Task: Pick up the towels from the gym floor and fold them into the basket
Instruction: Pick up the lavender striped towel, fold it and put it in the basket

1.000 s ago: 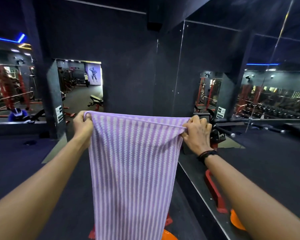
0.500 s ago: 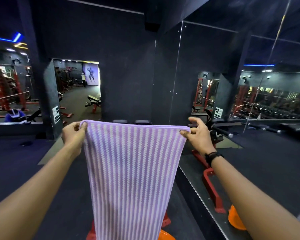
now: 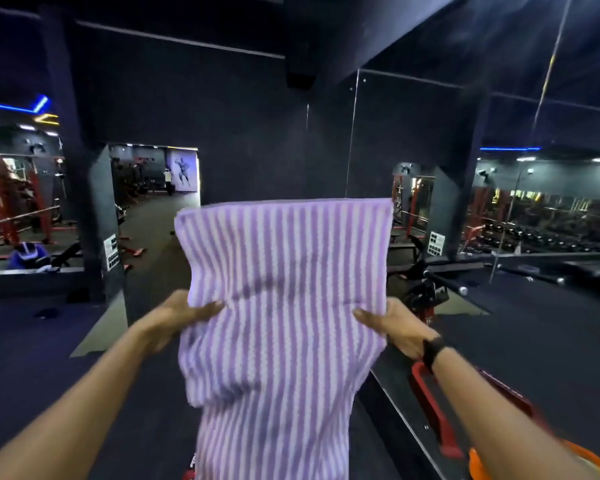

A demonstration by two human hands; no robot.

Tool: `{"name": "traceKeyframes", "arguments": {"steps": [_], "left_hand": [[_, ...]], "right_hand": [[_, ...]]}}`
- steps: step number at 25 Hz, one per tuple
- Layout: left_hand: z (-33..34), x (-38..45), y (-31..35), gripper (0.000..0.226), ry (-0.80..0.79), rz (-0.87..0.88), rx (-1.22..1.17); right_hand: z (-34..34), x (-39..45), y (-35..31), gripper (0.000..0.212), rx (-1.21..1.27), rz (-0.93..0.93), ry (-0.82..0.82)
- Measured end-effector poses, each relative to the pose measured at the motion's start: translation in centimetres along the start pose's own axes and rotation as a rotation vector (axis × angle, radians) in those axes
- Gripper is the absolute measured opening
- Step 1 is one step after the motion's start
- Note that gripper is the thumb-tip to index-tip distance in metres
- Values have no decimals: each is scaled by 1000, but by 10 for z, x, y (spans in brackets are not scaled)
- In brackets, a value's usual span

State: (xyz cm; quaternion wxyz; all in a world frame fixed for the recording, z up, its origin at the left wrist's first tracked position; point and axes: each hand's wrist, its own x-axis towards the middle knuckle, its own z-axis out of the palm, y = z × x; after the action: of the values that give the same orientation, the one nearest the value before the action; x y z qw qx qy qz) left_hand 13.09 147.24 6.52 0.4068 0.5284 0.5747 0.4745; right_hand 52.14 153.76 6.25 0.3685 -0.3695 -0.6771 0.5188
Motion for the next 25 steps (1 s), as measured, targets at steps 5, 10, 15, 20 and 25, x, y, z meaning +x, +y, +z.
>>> {"name": "traceKeyframes", "arguments": {"steps": [5, 10, 15, 20, 25], "left_hand": [[-10, -10, -38, 38, -191, -268, 71], [3, 0, 12, 58, -68, 82, -408], [26, -20, -32, 88, -254, -122, -42], [19, -10, -20, 57, -235, -253, -70], [42, -11, 1, 70, -231, -32, -228]], "right_hand": [[-18, -21, 30, 43, -99, 167, -40], [-38, 0, -13, 85, 178, 52, -64], [-33, -16, 32, 66, -27, 244, -71], [-44, -19, 21, 60, 29, 243, -19], [-43, -14, 2, 86, 176, 116, -87]]}}
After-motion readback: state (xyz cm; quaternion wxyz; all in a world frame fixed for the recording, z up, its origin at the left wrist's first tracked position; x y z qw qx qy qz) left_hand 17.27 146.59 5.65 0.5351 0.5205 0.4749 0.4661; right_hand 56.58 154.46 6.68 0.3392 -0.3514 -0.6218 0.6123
